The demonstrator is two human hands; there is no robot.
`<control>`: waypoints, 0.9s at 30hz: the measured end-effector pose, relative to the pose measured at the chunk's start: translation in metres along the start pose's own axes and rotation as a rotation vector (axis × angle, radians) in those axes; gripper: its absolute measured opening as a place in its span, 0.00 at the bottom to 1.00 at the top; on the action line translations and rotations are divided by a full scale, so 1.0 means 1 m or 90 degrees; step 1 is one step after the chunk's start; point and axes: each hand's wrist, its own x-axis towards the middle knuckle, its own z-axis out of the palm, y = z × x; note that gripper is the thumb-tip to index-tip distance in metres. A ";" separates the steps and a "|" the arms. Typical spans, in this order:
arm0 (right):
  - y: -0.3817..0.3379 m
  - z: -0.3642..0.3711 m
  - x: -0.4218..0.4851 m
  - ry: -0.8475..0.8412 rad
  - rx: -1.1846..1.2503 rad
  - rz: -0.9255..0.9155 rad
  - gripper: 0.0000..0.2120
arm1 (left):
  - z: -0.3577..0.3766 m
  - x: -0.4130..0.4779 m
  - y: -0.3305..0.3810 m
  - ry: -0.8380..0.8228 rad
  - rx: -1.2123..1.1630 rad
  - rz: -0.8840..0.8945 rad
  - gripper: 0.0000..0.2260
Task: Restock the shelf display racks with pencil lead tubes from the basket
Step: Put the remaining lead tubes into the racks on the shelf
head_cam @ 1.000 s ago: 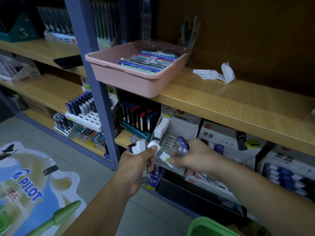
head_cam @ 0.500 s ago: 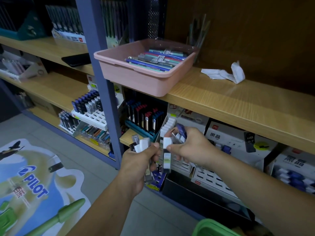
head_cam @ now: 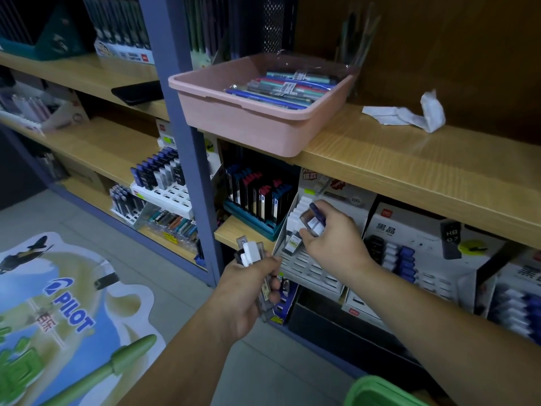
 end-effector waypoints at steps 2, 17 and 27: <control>0.003 0.002 -0.001 -0.002 -0.031 -0.014 0.10 | -0.002 0.000 -0.001 -0.005 -0.009 0.000 0.08; -0.011 -0.002 -0.013 -0.041 0.133 0.034 0.09 | 0.005 -0.007 0.000 -0.094 0.061 -0.031 0.17; -0.020 -0.023 -0.023 -0.241 0.286 0.153 0.10 | 0.011 -0.013 -0.006 -0.129 0.215 -0.002 0.18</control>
